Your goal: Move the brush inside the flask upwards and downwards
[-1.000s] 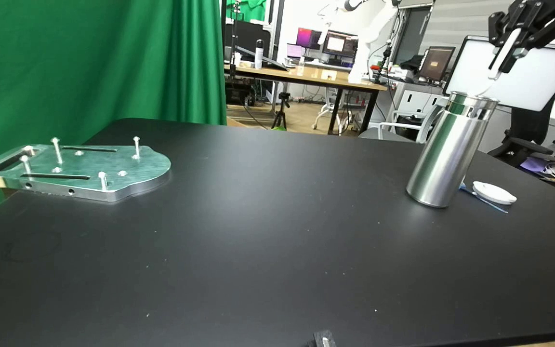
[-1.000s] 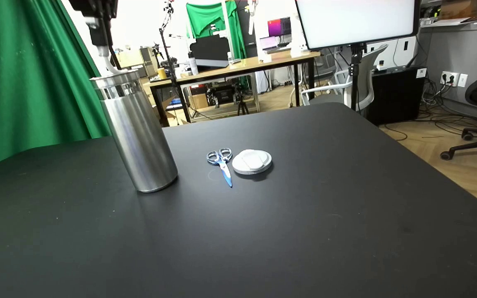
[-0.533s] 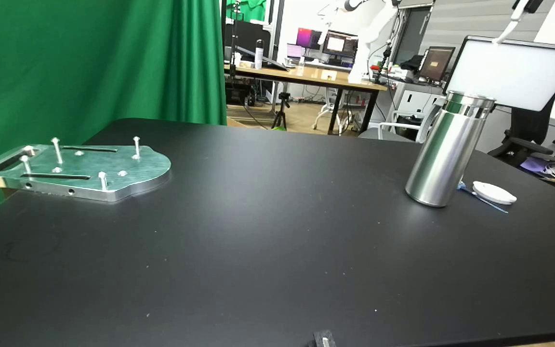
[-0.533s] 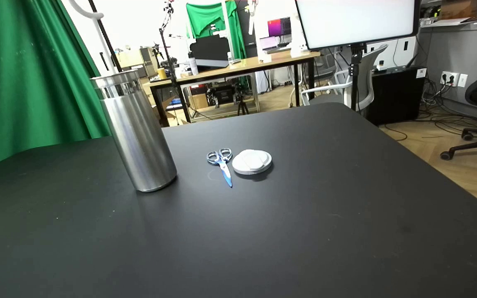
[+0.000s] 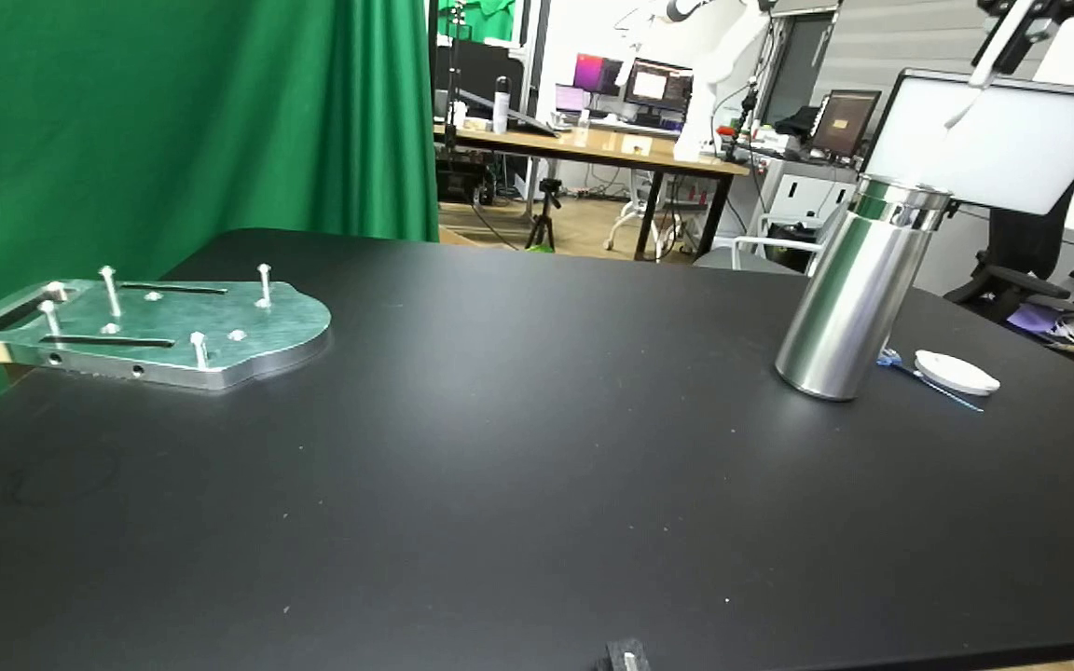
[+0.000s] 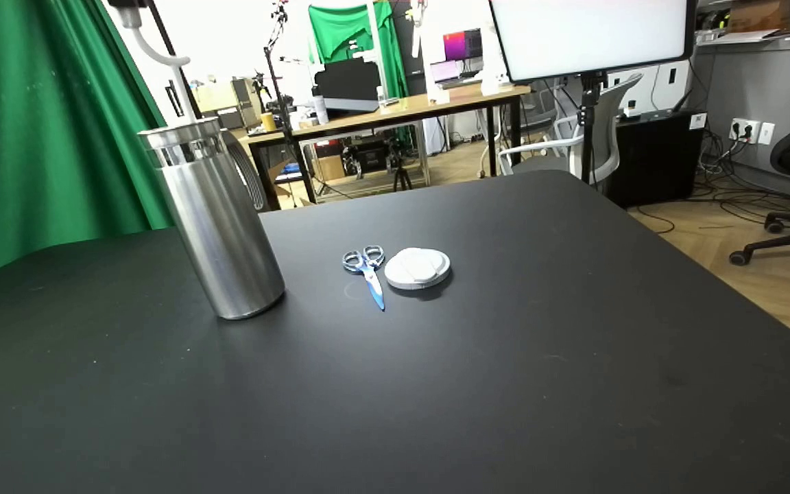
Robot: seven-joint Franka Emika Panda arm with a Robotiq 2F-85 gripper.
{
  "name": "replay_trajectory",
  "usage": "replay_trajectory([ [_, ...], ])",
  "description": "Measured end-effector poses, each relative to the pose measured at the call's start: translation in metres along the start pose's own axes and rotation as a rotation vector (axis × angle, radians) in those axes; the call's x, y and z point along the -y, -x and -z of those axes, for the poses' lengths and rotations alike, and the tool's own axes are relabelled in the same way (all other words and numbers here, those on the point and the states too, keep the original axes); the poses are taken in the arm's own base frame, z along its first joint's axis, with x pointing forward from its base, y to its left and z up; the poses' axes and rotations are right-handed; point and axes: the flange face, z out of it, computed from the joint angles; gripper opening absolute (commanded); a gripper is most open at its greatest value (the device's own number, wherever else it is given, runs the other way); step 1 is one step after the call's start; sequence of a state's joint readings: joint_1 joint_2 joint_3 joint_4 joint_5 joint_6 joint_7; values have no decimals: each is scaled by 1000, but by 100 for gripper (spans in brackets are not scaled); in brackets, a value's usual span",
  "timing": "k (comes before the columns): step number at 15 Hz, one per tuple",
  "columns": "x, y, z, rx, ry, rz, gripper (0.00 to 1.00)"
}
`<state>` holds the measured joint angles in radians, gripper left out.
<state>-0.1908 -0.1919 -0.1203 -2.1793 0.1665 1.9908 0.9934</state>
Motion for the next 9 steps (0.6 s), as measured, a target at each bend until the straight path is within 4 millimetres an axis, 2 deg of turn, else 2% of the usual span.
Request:
replay_trajectory([
  [5,7,-24,-62,40,84,-44,4],
  [7,8,-30,-80,51,114,-53,4],
  [9,8,-33,-88,56,129,-58,4],
])
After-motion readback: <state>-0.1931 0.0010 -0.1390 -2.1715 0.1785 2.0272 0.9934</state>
